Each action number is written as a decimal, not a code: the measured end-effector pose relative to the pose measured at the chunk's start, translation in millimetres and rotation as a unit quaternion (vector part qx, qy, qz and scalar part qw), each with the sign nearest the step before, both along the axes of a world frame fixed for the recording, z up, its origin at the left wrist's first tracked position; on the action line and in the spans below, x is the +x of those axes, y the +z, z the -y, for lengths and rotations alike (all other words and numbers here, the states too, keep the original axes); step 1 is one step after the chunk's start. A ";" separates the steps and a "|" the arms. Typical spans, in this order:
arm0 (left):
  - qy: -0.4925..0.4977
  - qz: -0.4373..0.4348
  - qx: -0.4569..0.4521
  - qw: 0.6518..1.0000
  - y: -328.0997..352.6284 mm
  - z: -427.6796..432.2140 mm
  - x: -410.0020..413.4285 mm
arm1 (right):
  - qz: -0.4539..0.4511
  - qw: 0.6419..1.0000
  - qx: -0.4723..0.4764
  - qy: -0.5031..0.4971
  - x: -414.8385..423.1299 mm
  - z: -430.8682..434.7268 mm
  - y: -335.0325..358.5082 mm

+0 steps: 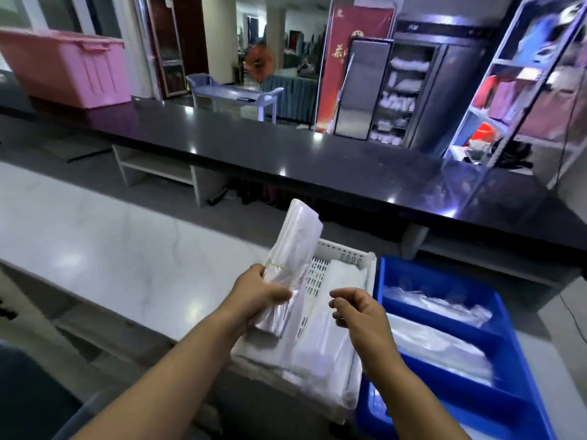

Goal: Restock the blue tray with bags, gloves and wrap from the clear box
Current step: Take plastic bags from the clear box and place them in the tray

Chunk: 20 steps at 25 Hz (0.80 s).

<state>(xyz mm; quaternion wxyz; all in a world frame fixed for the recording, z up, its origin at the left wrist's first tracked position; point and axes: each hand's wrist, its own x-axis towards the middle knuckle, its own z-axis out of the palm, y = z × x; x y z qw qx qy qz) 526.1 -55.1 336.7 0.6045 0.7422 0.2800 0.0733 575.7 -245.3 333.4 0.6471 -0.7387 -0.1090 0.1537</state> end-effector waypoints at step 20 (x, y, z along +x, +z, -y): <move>-0.002 -0.288 0.493 0.821 -47.0 21.1 51.5 | -0.058 0.986 -0.030 0.154 121.4 -23.4 -31.9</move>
